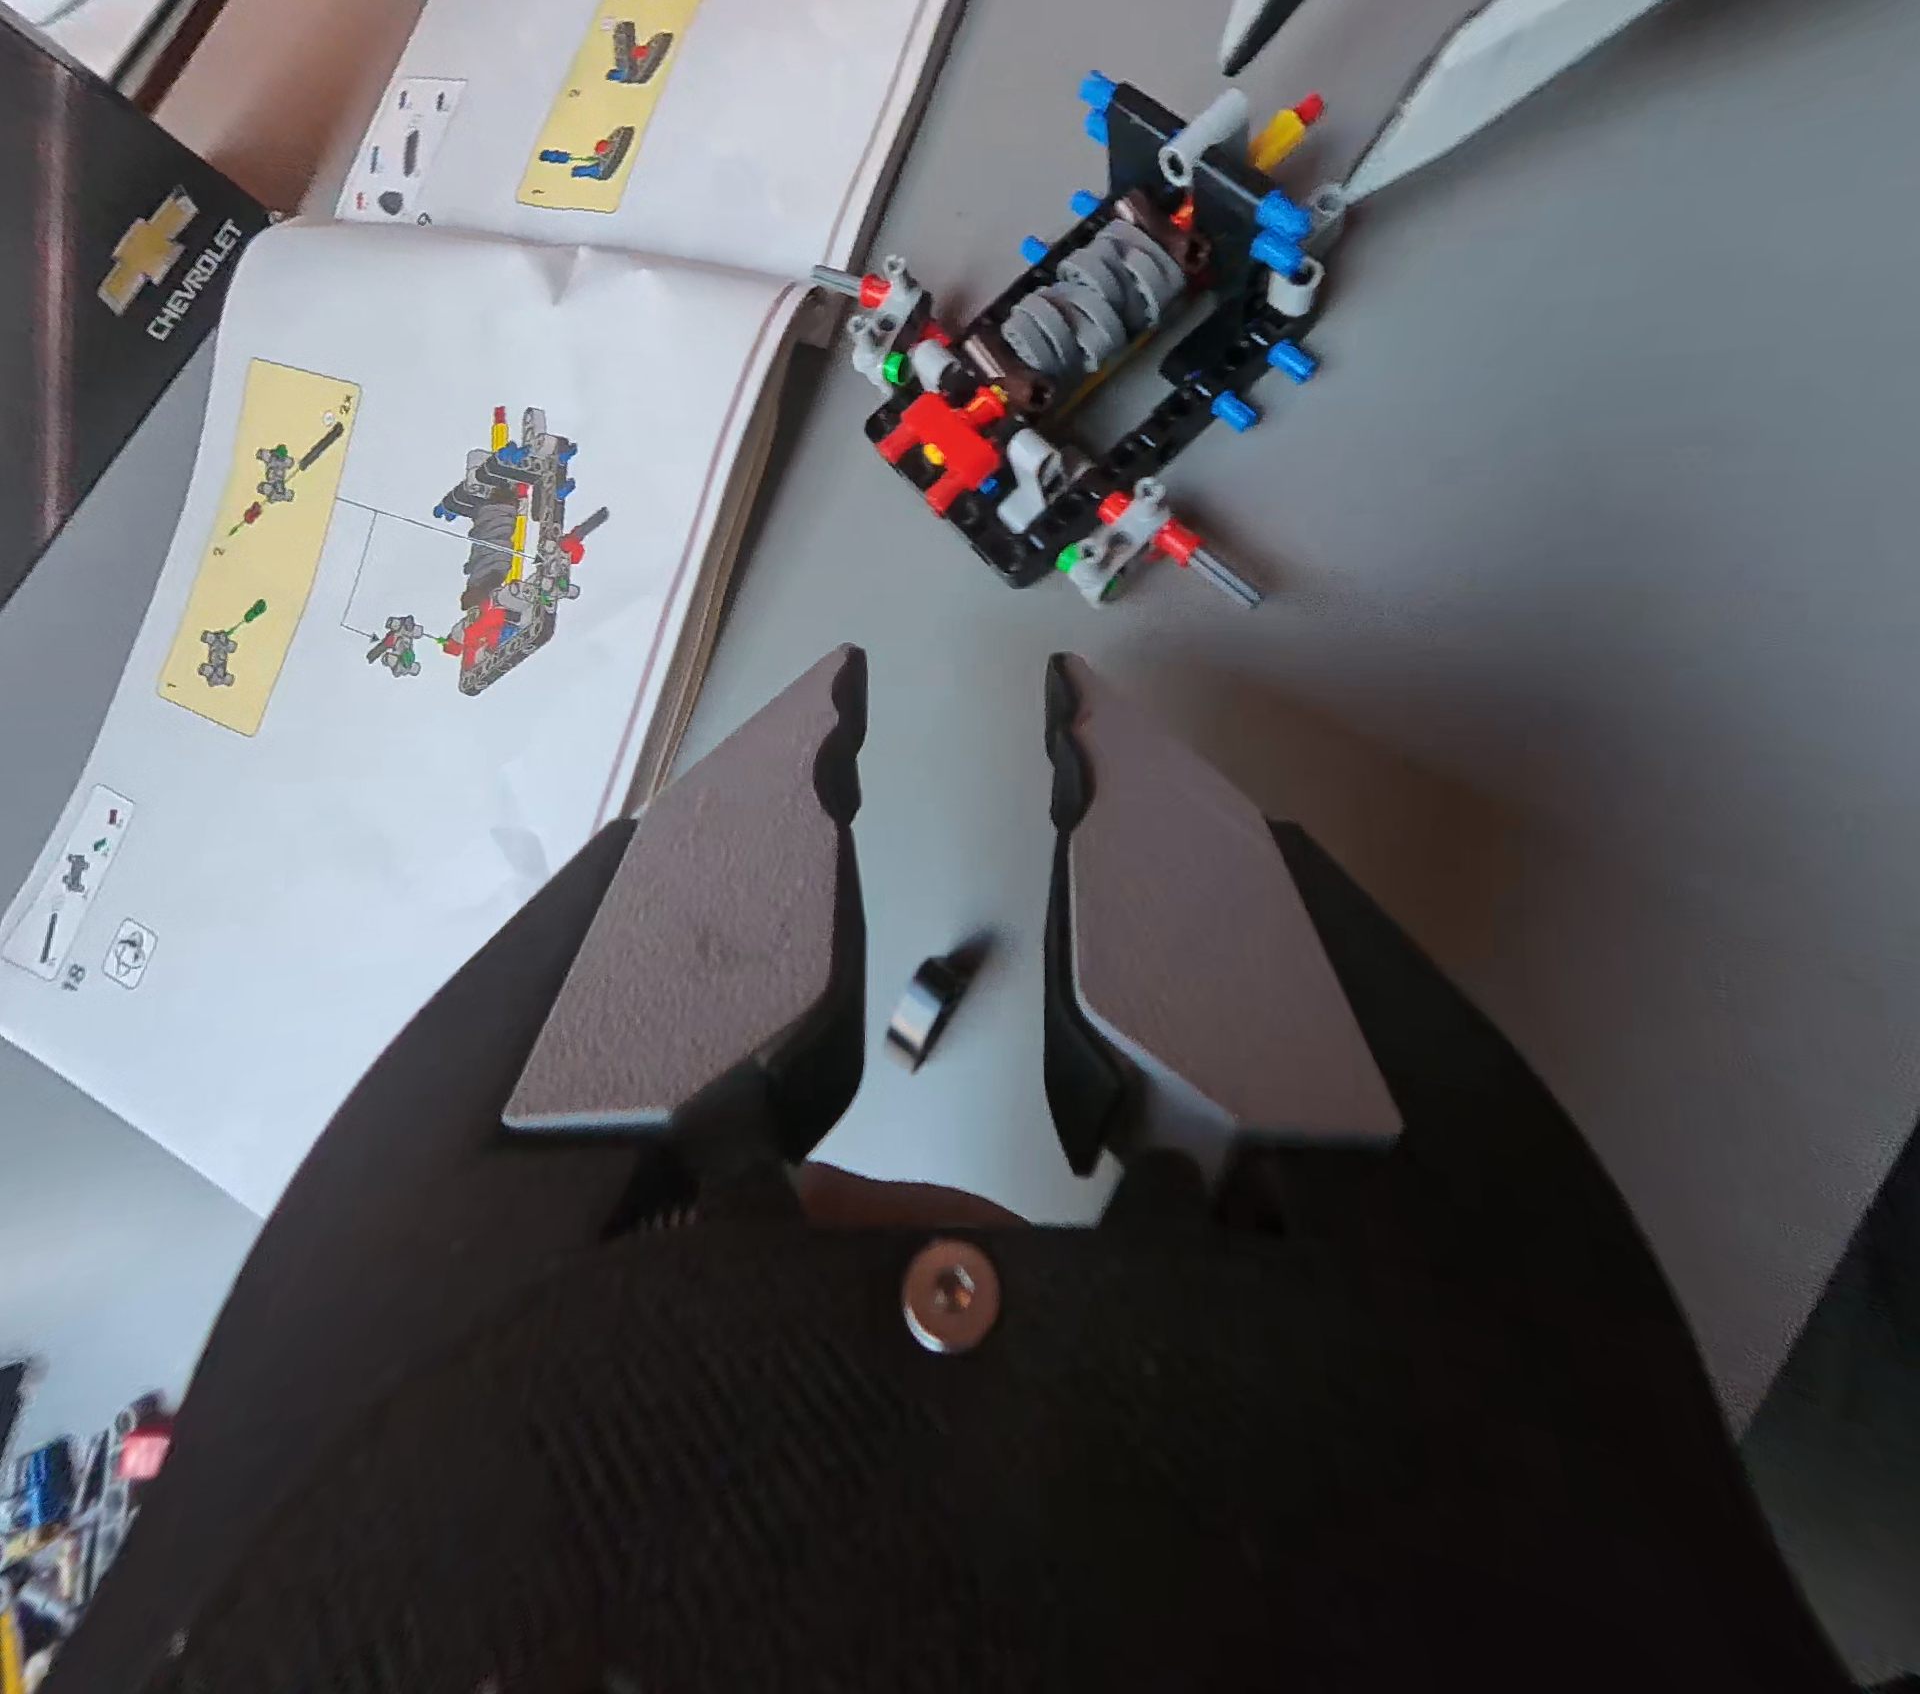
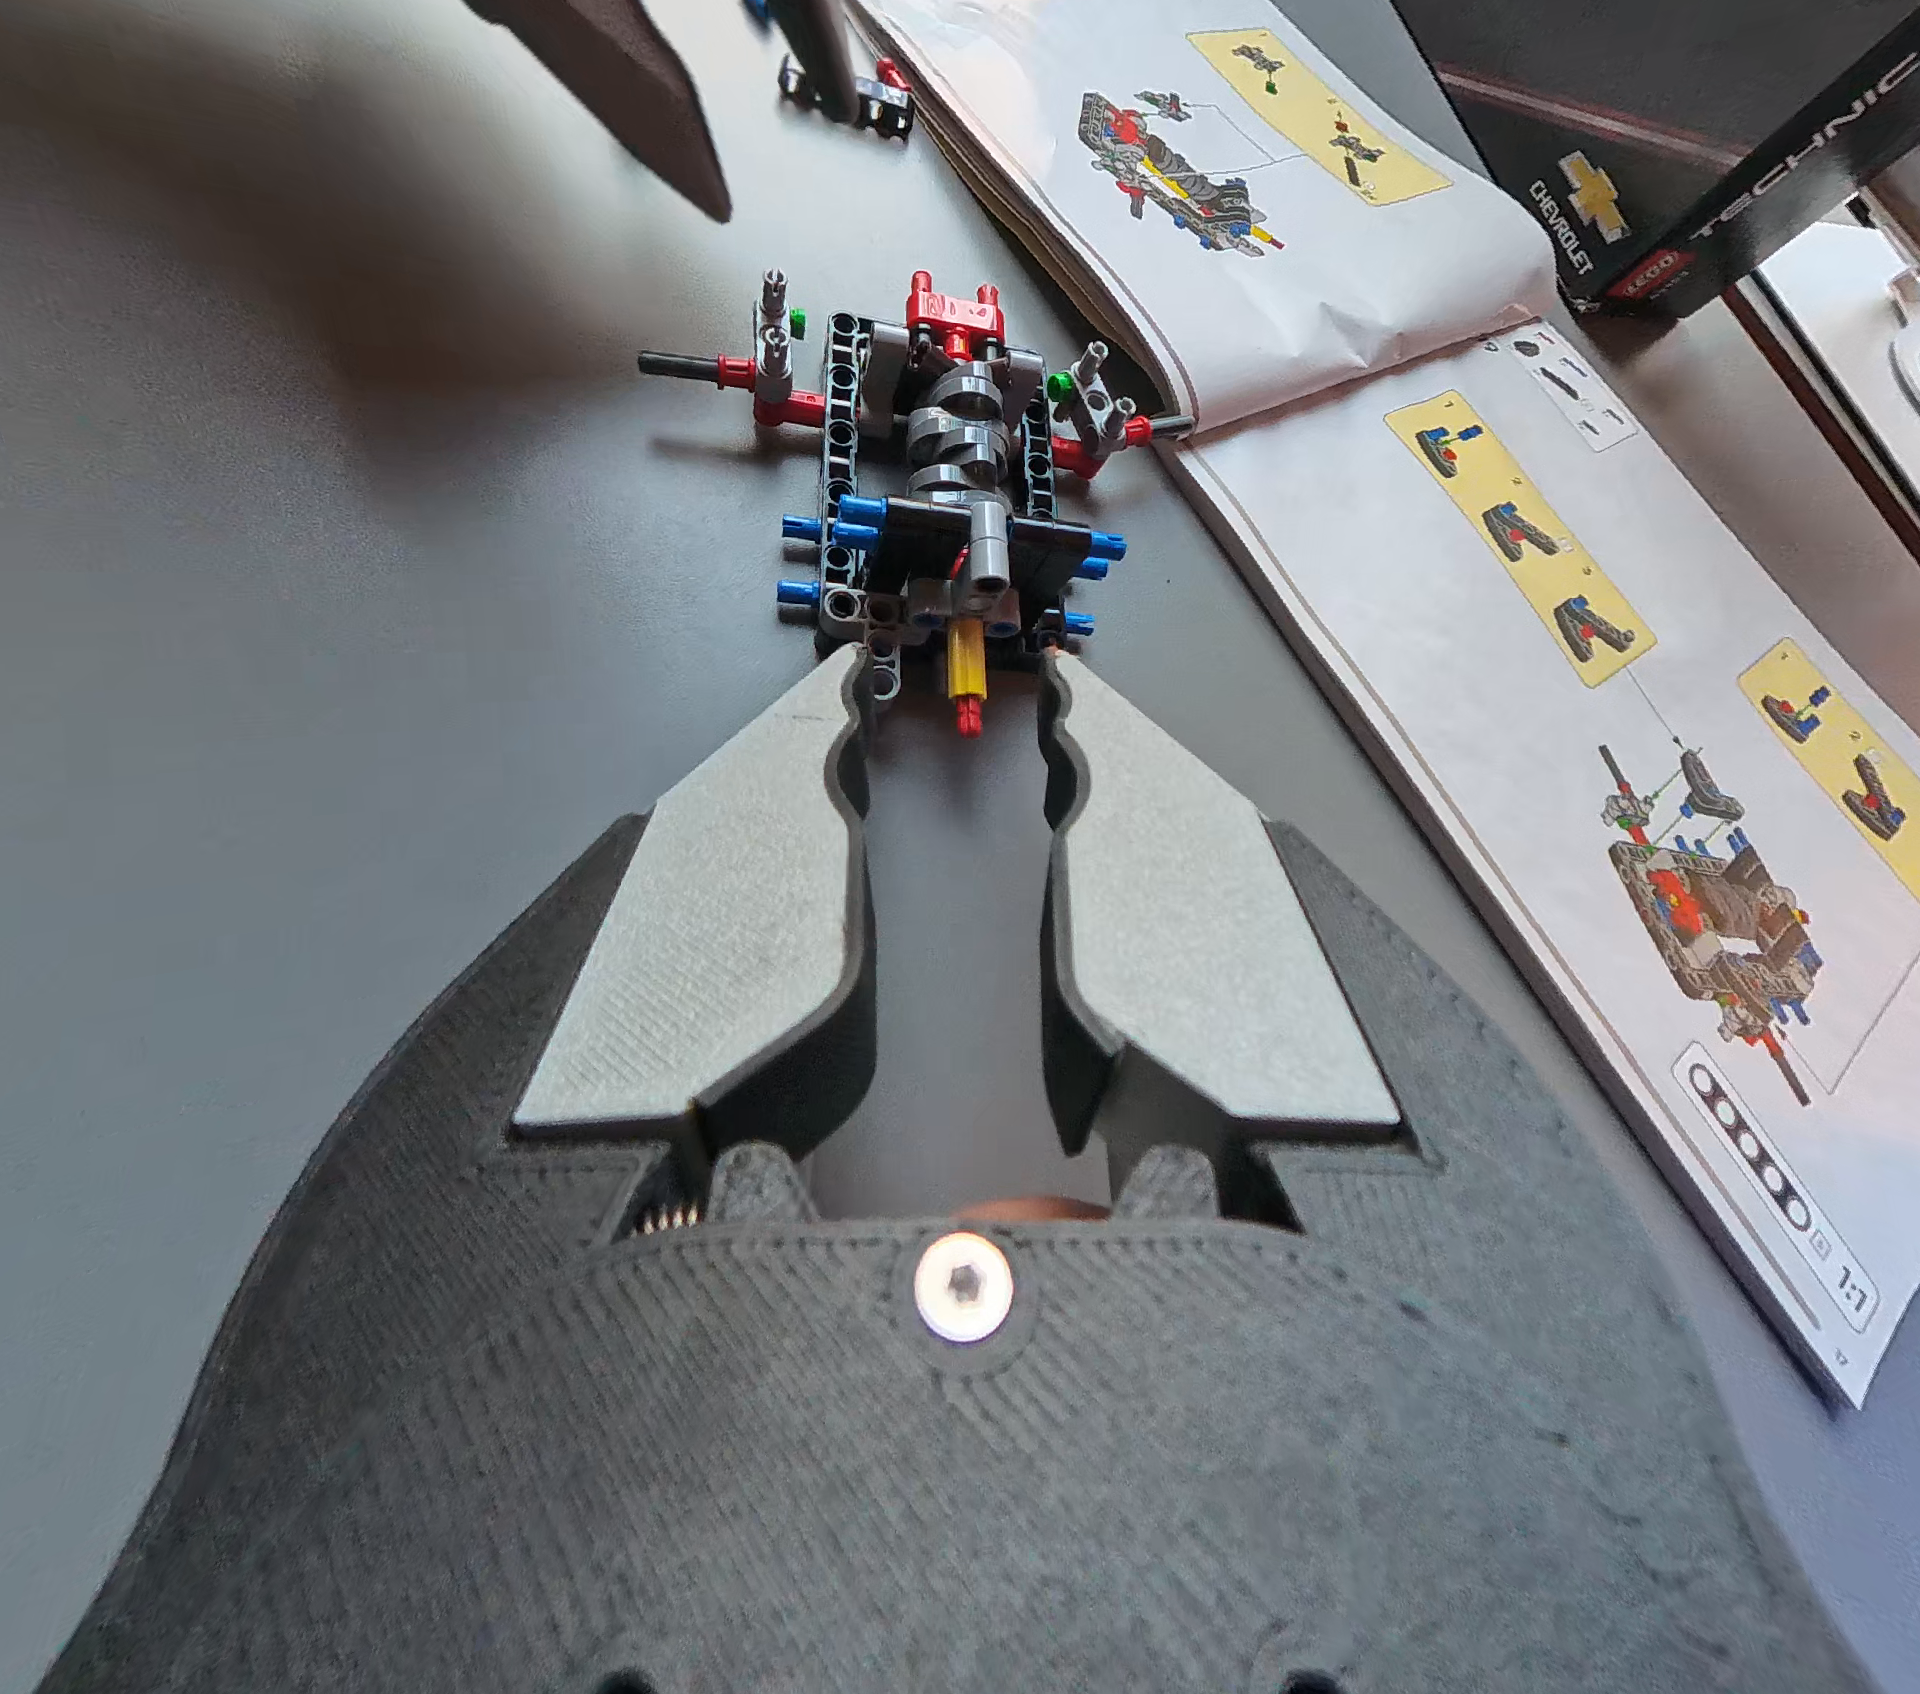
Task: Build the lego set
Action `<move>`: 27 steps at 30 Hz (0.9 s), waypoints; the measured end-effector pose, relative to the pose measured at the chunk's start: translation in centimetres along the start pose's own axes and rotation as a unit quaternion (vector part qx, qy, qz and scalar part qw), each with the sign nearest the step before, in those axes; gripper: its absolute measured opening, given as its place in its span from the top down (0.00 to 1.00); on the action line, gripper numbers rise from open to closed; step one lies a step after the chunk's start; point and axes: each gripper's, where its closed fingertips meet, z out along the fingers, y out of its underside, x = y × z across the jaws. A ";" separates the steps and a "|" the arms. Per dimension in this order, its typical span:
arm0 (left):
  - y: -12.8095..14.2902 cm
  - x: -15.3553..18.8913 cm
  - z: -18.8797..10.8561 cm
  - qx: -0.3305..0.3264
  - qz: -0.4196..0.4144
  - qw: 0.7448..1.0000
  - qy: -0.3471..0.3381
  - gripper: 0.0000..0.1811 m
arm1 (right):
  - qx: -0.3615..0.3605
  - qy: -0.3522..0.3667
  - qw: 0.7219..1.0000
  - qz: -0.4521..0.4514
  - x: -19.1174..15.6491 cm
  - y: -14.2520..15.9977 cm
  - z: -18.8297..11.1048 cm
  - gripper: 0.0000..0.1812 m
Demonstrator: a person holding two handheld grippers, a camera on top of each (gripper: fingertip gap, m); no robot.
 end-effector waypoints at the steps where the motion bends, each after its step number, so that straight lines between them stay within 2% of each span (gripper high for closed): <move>1: 0.0 -0.5 0.2 -0.002 -0.013 1.000 0.003 0.83 | -0.001 0.001 1.000 -0.001 0.0 0.0 0.0 0.85; 6: -1.0 -1.7 1.1 0.013 -0.025 0.999 0.030 0.83 | -0.003 0.002 1.000 -0.006 0.0 0.1 0.1 0.85; 10: -1.5 -1.1 1.9 0.023 -0.024 0.997 0.070 0.82 | -0.006 -0.003 1.000 -0.004 0.0 0.1 0.2 0.85; 14: -1.6 0.3 2.2 0.038 -0.062 0.989 0.132 0.81 | -0.004 -0.020 1.000 -0.009 -0.3 0.1 0.4 0.85; 20: -1.5 1.1 2.5 0.041 -0.053 0.987 0.146 0.81 | -0.008 -0.036 0.999 -0.018 -0.6 0.1 0.7 0.89; 23: -1.4 0.4 2.6 0.039 -0.054 0.988 0.138 0.81 | -0.005 -0.037 0.999 -0.013 -0.4 0.0 0.6 0.90; 27: -2.6 -0.5 2.3 0.068 -0.055 0.988 0.127 0.84 | -0.002 -0.039 0.999 0.000 0.0 0.0 0.6 0.93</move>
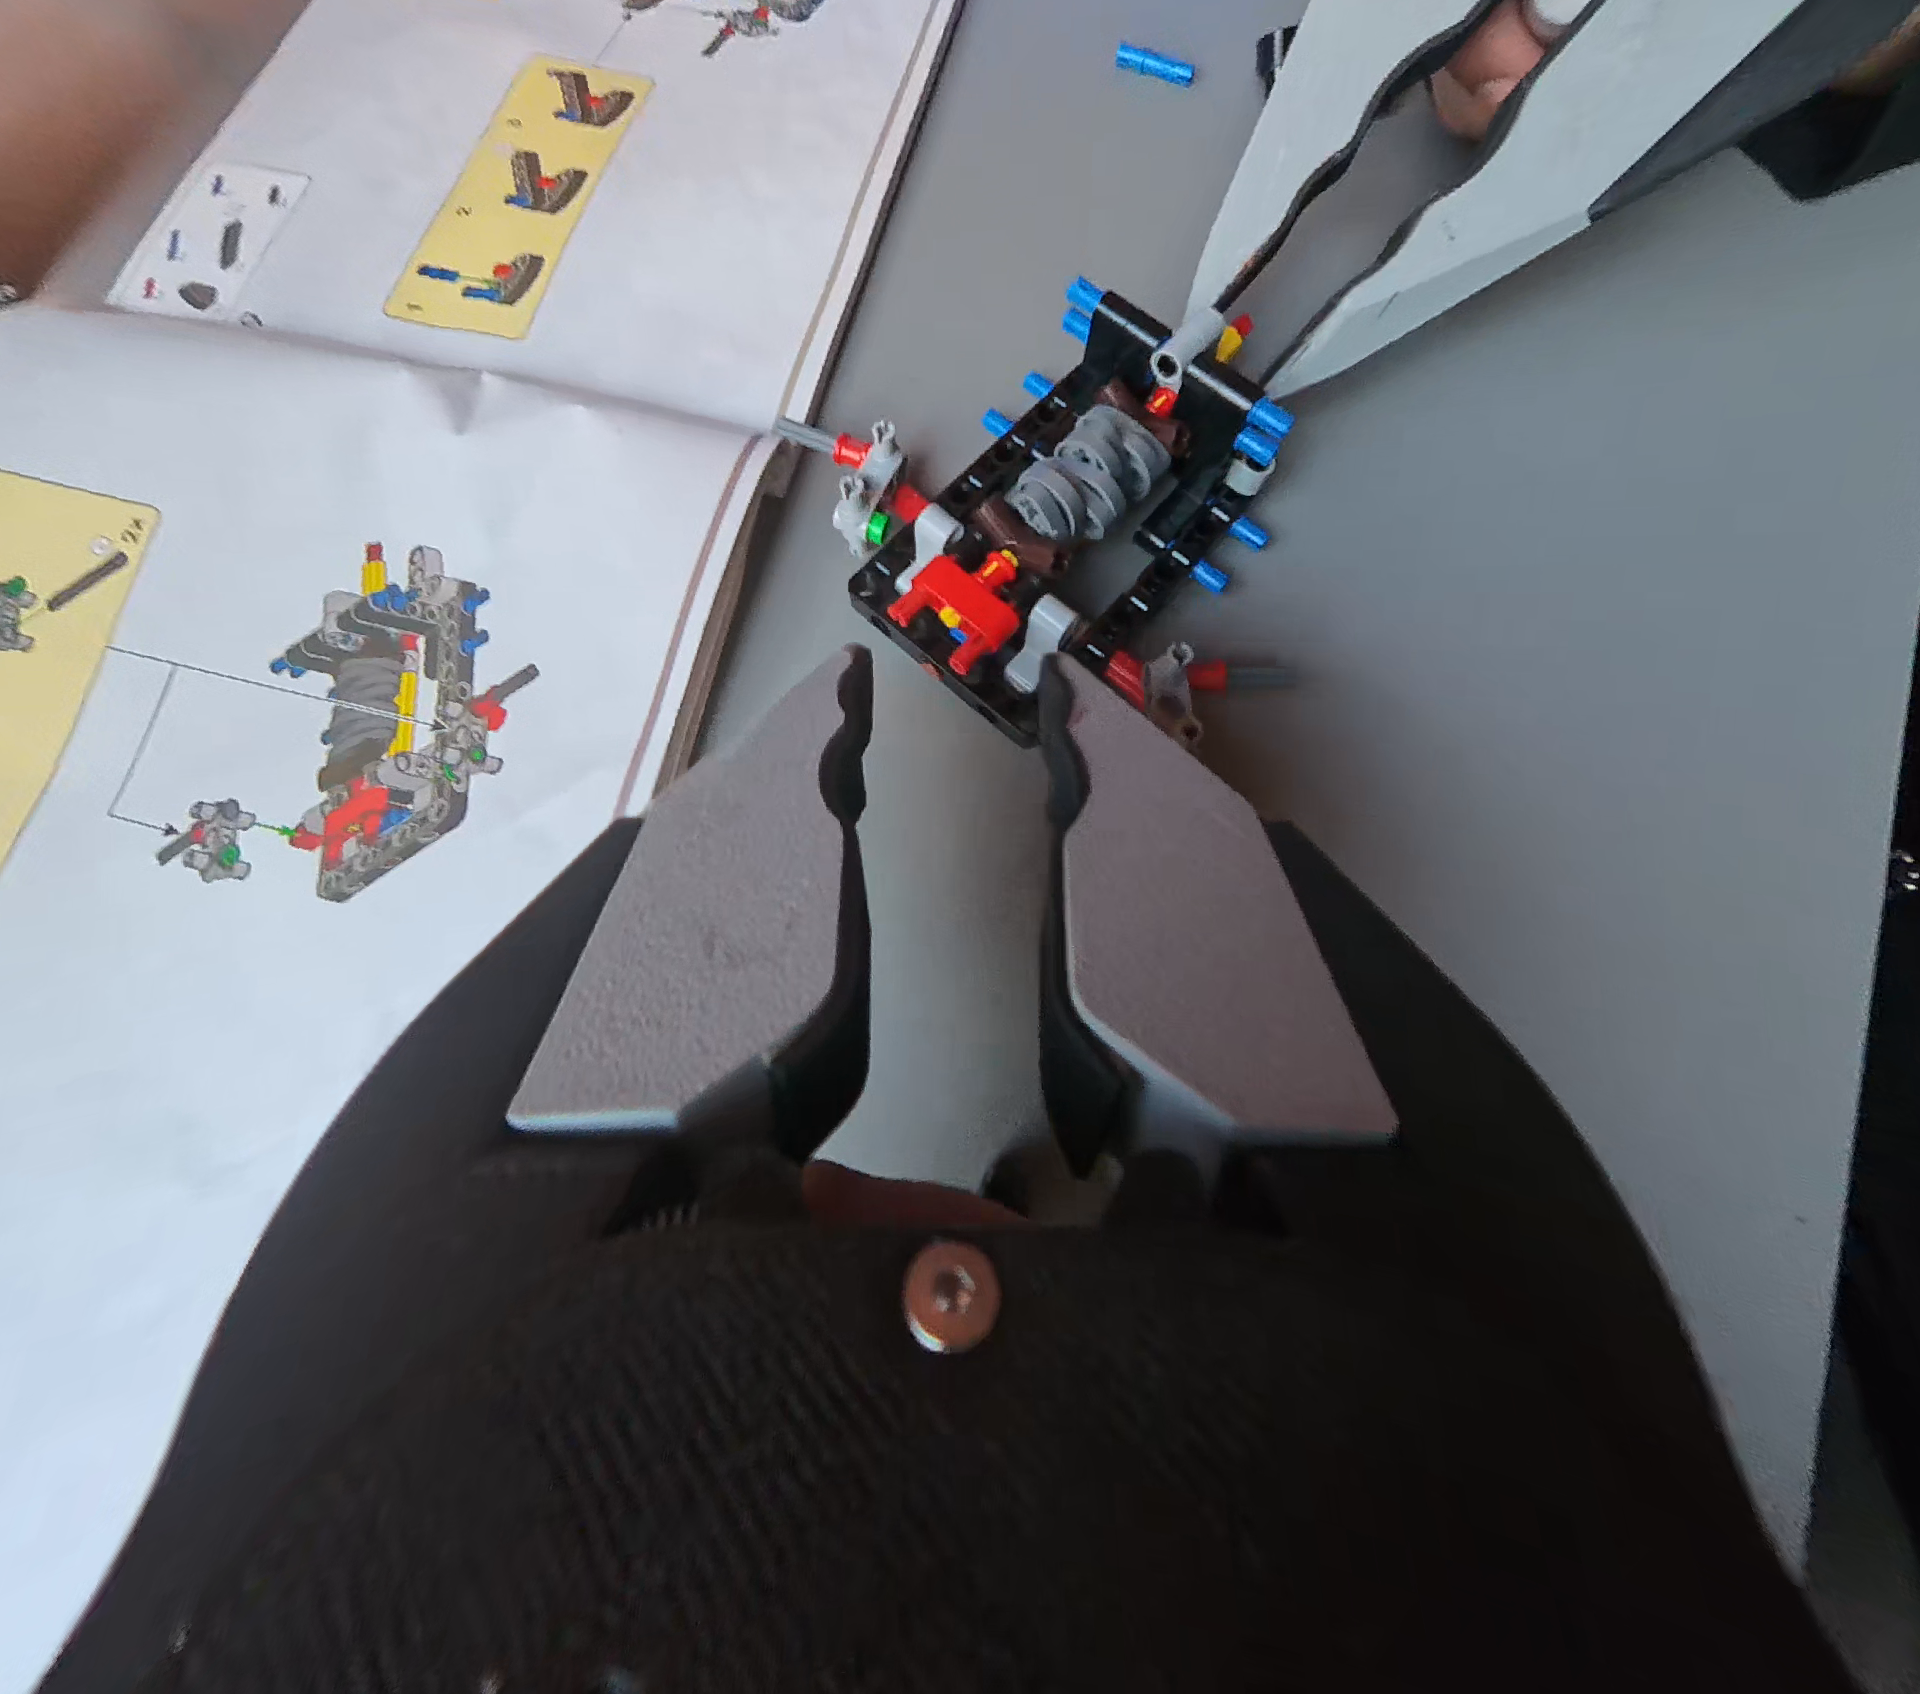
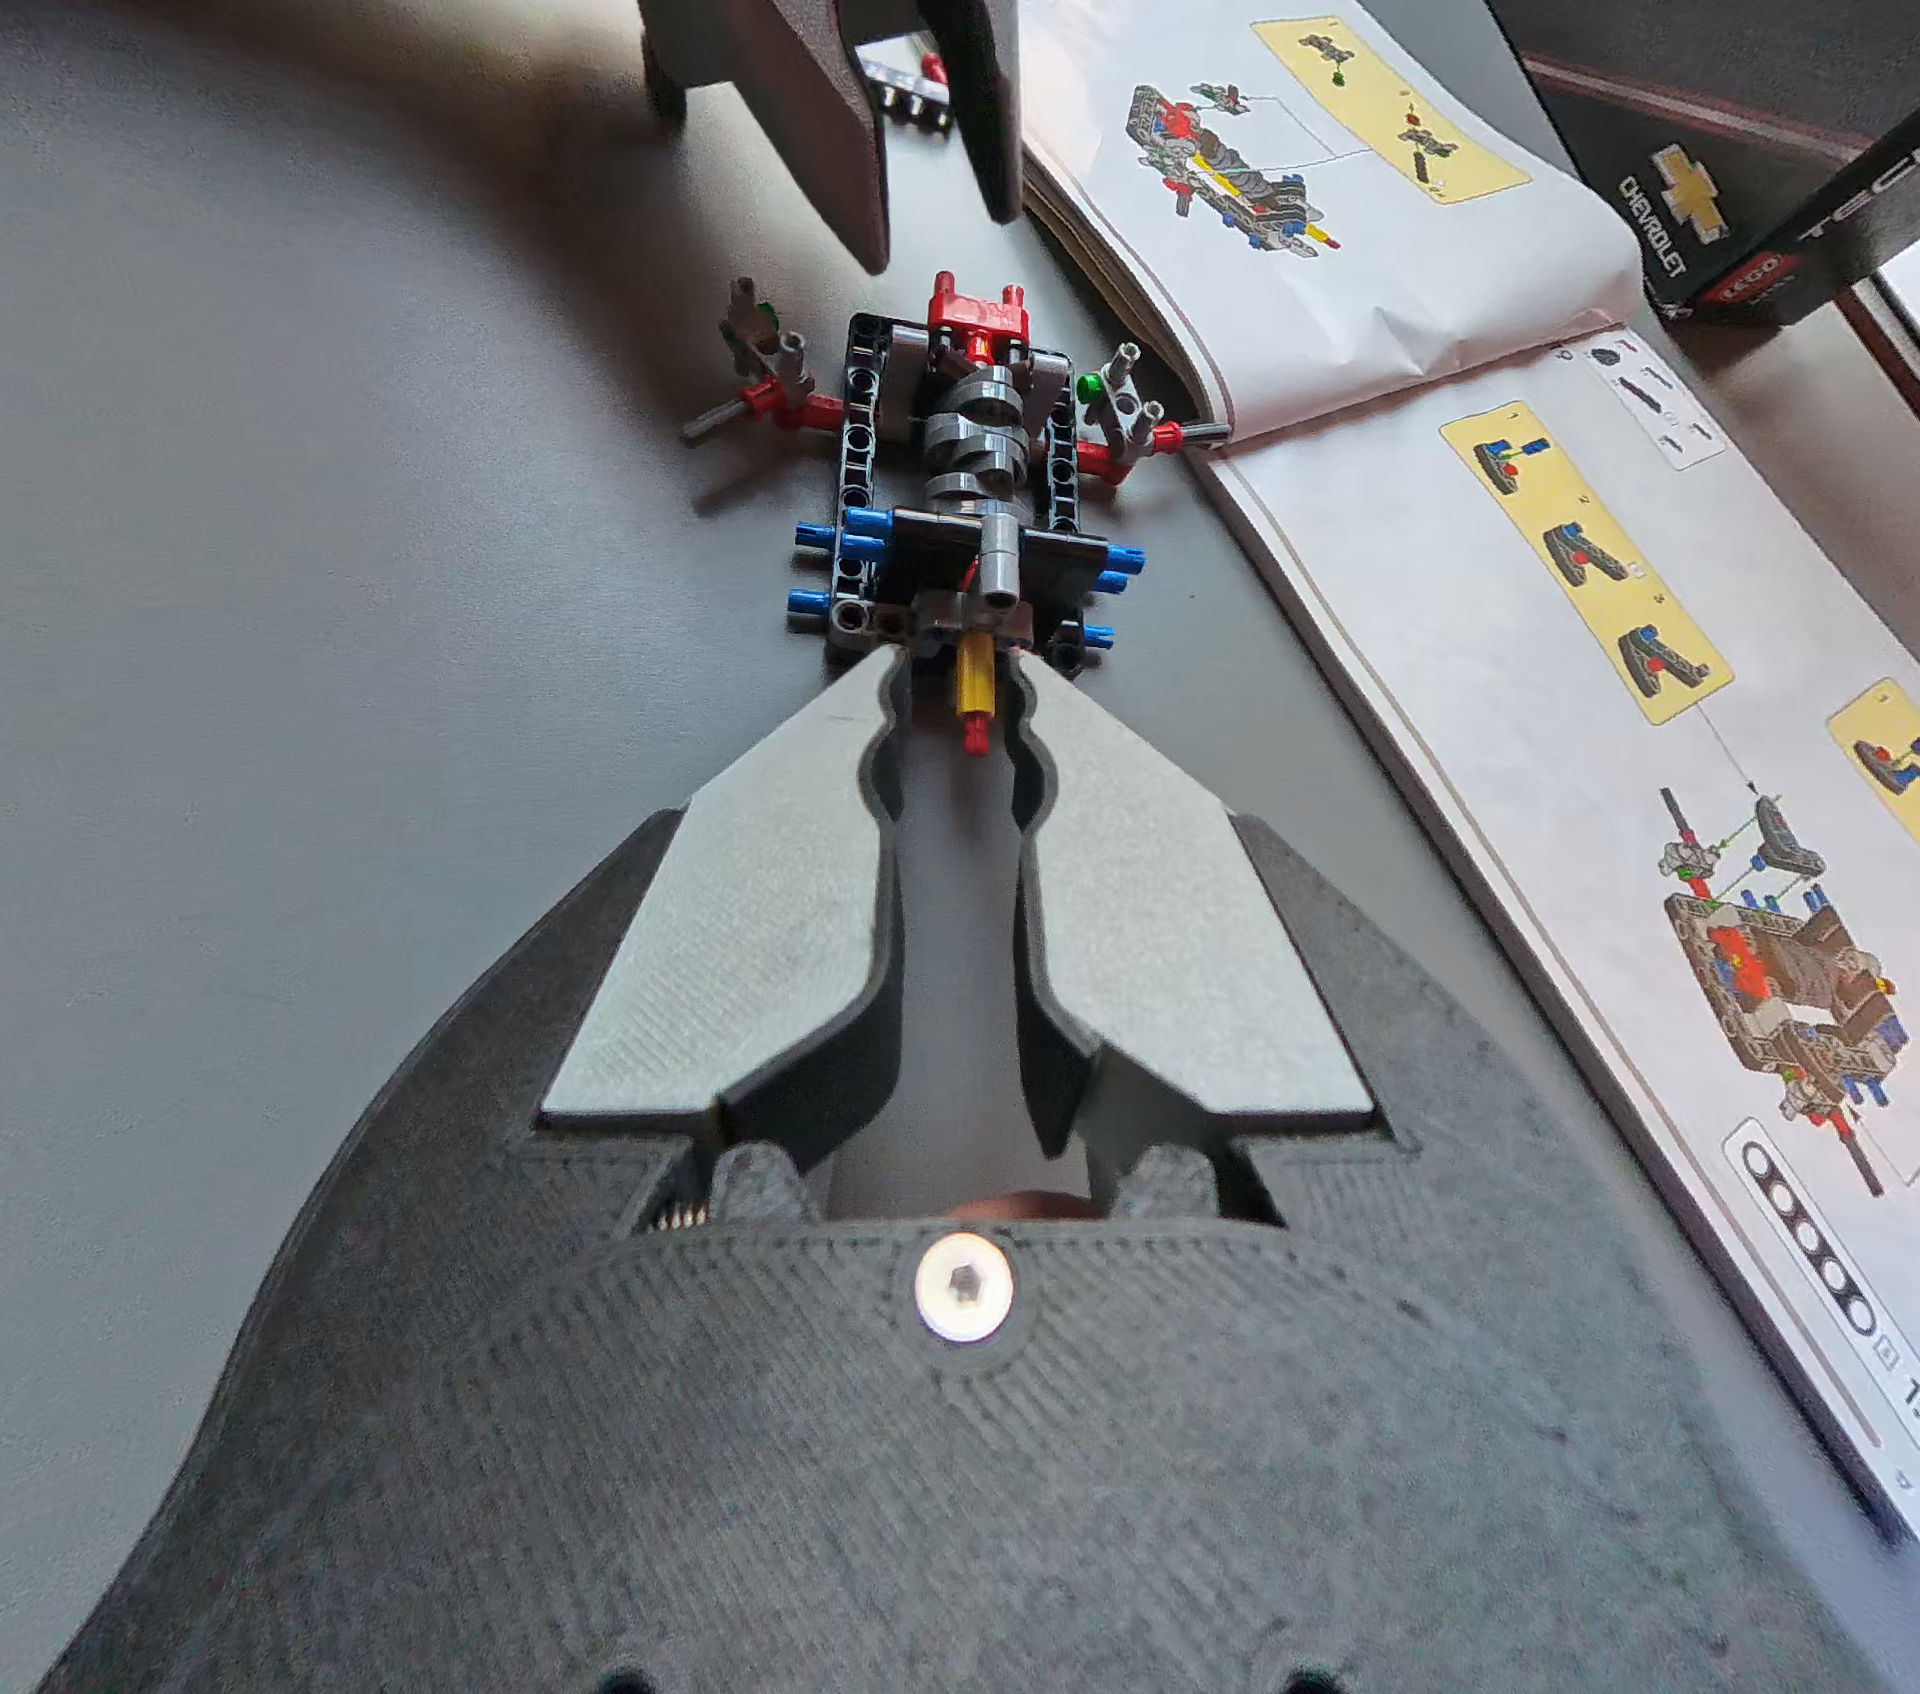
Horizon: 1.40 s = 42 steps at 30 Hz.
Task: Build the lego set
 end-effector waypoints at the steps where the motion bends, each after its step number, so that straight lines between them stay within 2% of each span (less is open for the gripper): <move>1: -0.1 -0.1 0.2 0.000 0.010 1.000 -0.002 0.84 | 0.000 -0.001 1.000 0.003 0.1 0.0 0.0 0.94; 6: 0.4 -0.1 1.6 -0.013 0.046 0.999 0.008 0.79 | 0.003 -0.005 1.000 0.008 0.1 0.0 -0.1 0.96; 9: 0.4 0.5 1.9 -0.012 0.061 0.998 0.024 0.84 | 0.003 -0.007 1.000 0.006 0.0 0.0 -0.1 0.95; 17: 0.6 2.4 1.3 -0.014 0.078 0.996 0.052 0.86 | -0.004 0.003 1.000 -0.014 -0.3 0.7 -0.8 0.93; 21: -0.1 1.8 0.7 -0.003 0.079 0.996 0.047 0.76 | -0.004 0.006 1.000 -0.026 -0.5 0.8 -1.0 0.92; 26: -1.3 2.3 0.9 0.033 0.060 0.989 0.132 0.65 | -0.003 -0.001 1.000 -0.021 -0.5 0.8 -0.9 0.92; 34: -2.0 1.8 2.3 0.013 0.050 0.985 0.167 0.65 | -0.002 -0.005 1.000 -0.026 -0.7 0.7 -0.9 0.92; 39: -1.8 2.3 2.4 0.001 0.022 0.976 0.215 0.70 | 0.000 -0.005 1.000 -0.030 -0.8 0.7 -0.9 0.92; 42: -1.5 2.5 2.6 -0.005 0.019 0.975 0.223 0.70 | 0.001 -0.006 0.999 -0.031 -0.8 0.6 -1.0 0.92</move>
